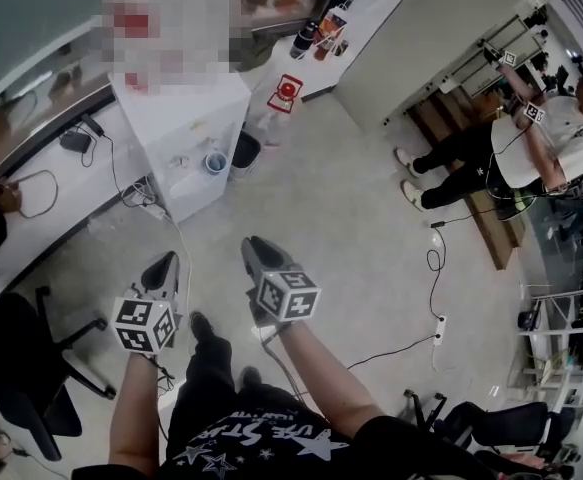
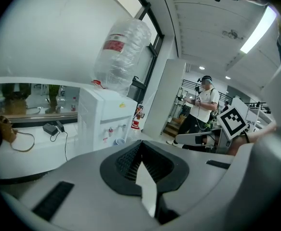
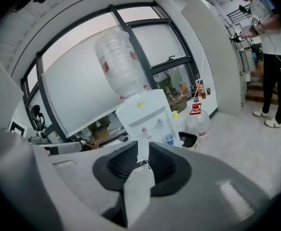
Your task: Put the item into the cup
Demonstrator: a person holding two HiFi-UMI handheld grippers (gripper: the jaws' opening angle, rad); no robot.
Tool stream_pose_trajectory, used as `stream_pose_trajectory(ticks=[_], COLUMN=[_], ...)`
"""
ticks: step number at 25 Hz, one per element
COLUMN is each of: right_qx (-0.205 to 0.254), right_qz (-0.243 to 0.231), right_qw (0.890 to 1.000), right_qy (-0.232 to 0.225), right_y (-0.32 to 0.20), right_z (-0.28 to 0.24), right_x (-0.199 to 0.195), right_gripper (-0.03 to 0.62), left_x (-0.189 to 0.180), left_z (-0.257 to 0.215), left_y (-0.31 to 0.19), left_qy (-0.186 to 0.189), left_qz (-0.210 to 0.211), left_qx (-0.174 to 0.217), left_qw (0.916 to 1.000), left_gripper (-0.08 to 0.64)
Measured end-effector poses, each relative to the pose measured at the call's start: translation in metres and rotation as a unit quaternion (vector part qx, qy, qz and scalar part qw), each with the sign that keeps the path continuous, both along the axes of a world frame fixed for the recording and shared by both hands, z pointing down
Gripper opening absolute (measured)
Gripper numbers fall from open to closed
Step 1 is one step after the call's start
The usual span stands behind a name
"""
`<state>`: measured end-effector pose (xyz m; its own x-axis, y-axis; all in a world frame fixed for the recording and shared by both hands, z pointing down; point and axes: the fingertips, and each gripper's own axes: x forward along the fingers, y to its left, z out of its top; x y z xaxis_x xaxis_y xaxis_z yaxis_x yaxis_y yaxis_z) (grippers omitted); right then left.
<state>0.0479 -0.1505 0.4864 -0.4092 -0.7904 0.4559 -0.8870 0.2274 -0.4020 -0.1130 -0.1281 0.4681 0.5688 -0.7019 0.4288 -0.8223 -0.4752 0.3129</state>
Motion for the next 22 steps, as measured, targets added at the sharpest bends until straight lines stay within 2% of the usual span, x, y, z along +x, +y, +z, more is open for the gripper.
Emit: stream_pose_trajectory(ticks=[9,10,11,22], right_qx=[0.018,0.020,0.023,0.048], right_qz=[-0.023,-0.021,-0.022,-0.056], right_qw=[1.000,0.999,0.999,0.997], right_qy=[-0.011,-0.013,-0.014,-0.020], right_y=[0.060,0.066,0.073,0.159], right_z=[-0.028,-0.032,-0.036,-0.067], right_x=[0.017,0.019,0.022,0.051], right_gripper=[0.060,0.013,0.000,0.000], left_x=[0.027,0.029,0.030,0.060], left_z=[-0.025,-0.029,-0.032,-0.047], left_y=[0.068,0.074,0.082,0.173], left_qy=[0.003,0.002,0.001,0.005], left_qz=[-0.011,-0.013,-0.014,-0.021], left_qx=[0.021,0.025,0.028,0.040], left_qw=[0.9997,0.9996,0.9995,0.9990], left_gripper=[0.006,0.005,0.005,0.005])
